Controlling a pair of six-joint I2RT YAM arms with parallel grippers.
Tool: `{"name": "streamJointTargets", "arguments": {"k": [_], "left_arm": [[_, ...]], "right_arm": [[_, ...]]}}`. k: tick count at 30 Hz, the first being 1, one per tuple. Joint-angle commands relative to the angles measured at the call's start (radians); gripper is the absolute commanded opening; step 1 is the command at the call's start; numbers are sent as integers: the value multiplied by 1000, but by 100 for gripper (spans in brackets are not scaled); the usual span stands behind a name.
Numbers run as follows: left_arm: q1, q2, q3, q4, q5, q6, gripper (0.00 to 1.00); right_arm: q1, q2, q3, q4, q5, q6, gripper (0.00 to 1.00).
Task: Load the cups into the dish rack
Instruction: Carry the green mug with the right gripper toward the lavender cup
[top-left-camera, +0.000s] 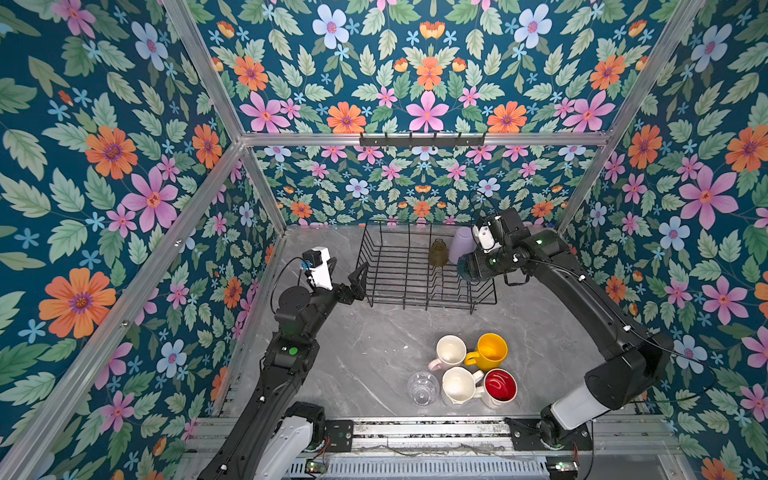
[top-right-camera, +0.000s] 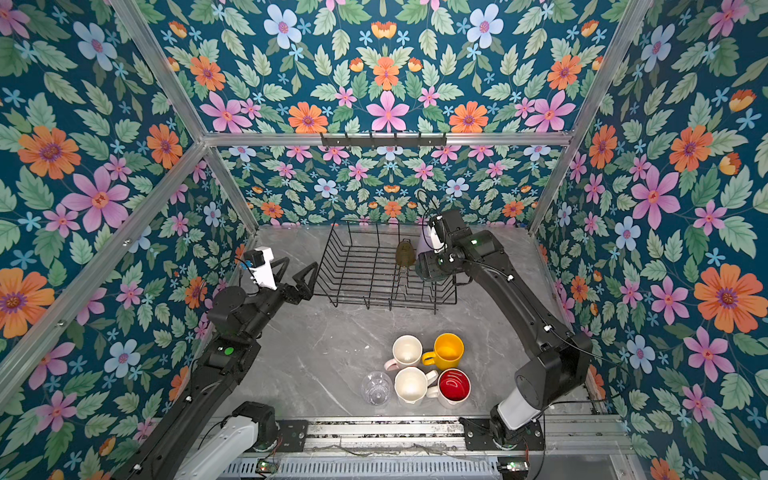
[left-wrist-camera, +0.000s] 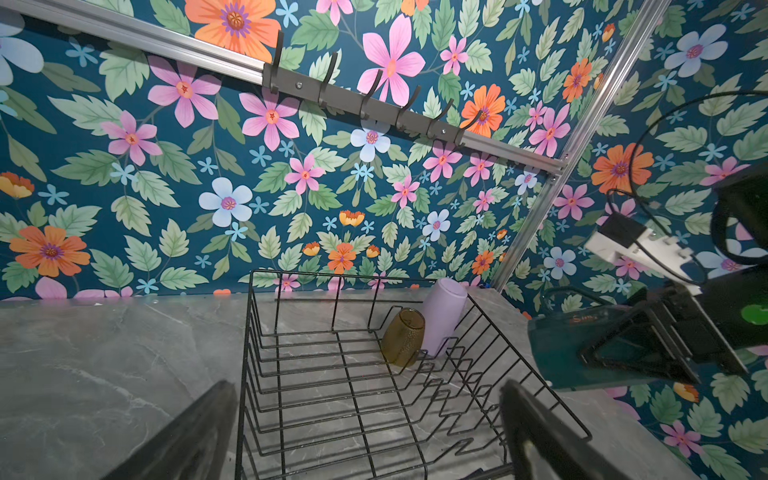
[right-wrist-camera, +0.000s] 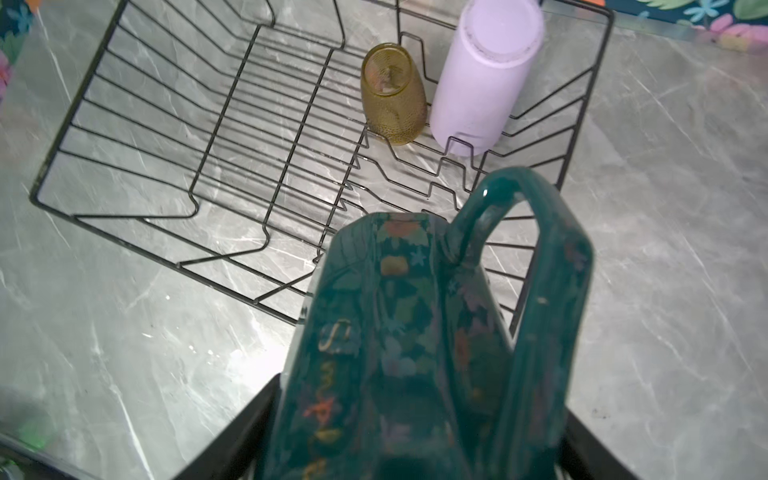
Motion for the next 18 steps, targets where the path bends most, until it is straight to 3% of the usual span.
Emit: {"name": "streamJointTargets", "arguments": {"k": [1,8,18], "left_arm": [[1,-7,-3,-1,-15,13,100],[0,-16,4,-22,-24,18,100],[0,-15,5,-27,-30,24,100]], "right_arm": [[-30,43,47,21,30,-67,0],[-38,168,119,-13,51,-25,0],[-39,257,181,-38,33,-220,0]]}}
